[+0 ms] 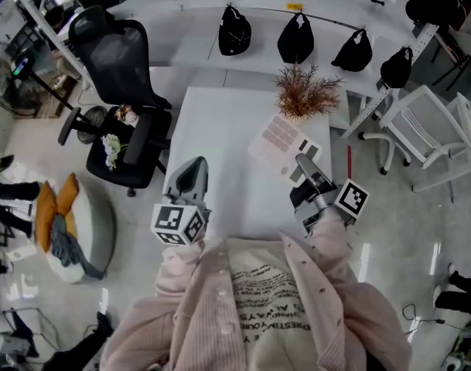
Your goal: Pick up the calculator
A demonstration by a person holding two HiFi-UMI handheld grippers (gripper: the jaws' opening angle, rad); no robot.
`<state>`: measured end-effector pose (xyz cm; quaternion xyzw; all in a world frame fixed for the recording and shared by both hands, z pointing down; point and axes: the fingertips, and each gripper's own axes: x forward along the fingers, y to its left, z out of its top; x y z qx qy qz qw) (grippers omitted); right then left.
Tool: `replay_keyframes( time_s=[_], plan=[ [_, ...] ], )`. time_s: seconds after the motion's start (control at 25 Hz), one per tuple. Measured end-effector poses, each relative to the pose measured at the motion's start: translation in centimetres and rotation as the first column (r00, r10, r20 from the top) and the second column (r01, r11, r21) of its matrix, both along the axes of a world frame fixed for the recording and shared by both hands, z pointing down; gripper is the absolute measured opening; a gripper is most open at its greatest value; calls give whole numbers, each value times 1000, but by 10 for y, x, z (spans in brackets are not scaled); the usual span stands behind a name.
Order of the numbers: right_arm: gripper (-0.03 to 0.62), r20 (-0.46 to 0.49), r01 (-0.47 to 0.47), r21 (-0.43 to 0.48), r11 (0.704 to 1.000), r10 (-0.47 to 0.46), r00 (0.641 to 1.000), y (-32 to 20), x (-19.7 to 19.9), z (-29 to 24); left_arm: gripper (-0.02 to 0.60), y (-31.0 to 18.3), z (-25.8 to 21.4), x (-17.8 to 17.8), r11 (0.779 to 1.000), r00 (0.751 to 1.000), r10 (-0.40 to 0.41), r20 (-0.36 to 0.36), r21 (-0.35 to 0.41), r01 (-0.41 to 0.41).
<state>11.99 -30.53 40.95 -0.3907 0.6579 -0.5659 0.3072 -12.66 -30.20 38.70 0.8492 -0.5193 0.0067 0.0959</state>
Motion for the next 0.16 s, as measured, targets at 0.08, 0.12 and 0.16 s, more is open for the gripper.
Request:
replay_keyframes(
  time_s=[0.08, 0.12, 0.16],
  plan=[
    [86, -1, 0, -2, 1000, 0, 1000, -1, 0, 0, 2, -1, 1, 0, 1000, 1000, -1, 0, -2, 1],
    [86, -1, 0, -3, 1000, 0, 1000, -1, 0, 1, 2, -1, 1, 0, 1000, 1000, -1, 0, -4, 1],
    [86, -2, -1, -5, 1000, 1, 1000, -1, 1, 2, 2, -1, 1, 0, 1000, 1000, -1, 0, -5, 1]
  ],
)
